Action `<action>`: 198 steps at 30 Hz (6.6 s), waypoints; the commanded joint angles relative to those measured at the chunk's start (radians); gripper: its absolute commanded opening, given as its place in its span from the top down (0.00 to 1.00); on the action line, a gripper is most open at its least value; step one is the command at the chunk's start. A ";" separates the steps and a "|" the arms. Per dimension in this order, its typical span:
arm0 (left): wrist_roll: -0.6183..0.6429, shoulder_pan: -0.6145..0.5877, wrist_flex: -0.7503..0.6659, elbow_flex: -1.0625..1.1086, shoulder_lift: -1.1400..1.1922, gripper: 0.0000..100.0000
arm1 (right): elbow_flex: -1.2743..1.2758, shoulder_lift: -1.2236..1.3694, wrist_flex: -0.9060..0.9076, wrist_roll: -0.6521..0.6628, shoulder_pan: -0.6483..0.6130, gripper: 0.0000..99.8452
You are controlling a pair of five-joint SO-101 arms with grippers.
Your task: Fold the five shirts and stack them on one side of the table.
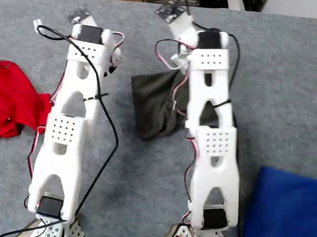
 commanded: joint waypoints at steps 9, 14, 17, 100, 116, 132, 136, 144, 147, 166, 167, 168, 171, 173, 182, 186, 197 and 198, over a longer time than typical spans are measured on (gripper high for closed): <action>0.071 -0.107 -0.129 -0.048 0.062 0.89 | -0.119 0.114 0.087 -0.018 -0.047 0.99; 0.069 -0.109 -0.137 -0.048 0.064 0.89 | -0.119 0.114 0.180 -0.017 -0.041 0.99; 0.069 -0.107 -0.141 -0.044 0.064 0.89 | -0.119 0.117 0.209 -0.017 -0.035 0.99; 0.064 0.147 -0.091 -0.187 0.220 0.89 | -0.337 0.117 0.074 -0.002 0.229 0.99; 0.064 0.141 -0.003 -0.292 0.213 0.79 | -0.007 -0.507 0.238 -0.002 0.323 0.99; -0.009 0.144 0.021 -0.330 0.213 0.79 | 1.647 -1.552 0.025 -0.133 0.357 0.98; -0.009 0.144 0.021 -0.330 0.213 0.79 | 1.735 -1.494 0.017 -0.477 0.286 0.83; -0.009 0.144 0.021 -0.330 0.213 0.79 | 1.623 -1.168 -0.143 -1.053 0.191 0.67; -0.009 0.144 0.021 -0.330 0.213 0.79 | 1.552 -1.059 -0.189 -1.158 0.154 0.64; -0.009 0.017 -0.049 -0.330 0.213 0.79 | 1.400 -0.674 -0.377 -1.277 0.102 0.64; -0.009 0.017 -0.049 -0.330 0.213 0.79 | 1.395 -0.665 -0.377 -1.275 0.102 0.68; -0.009 0.017 -0.049 -0.330 0.213 0.79 | 1.385 -0.656 -0.376 -1.274 0.102 0.73; -0.009 0.017 -0.049 -0.330 0.213 0.79 | 1.365 -0.651 -0.370 -1.269 0.119 0.88; -0.009 0.015 -0.049 -0.330 0.213 0.79 | 1.349 -0.651 -0.370 -1.263 0.133 0.94; -0.009 0.015 -0.048 -0.330 0.213 0.79 | 1.330 -0.662 -0.345 -1.208 0.205 0.99; -0.009 0.011 -0.049 -0.330 0.213 0.79 | 1.290 -0.705 -0.269 -1.191 0.220 1.00; -0.006 0.008 -0.051 -0.330 0.213 0.79 | 1.089 -0.949 0.054 -1.100 0.355 1.00; -0.006 0.008 -0.051 -0.330 0.213 0.79 | 1.076 -0.975 0.094 -1.082 0.383 1.00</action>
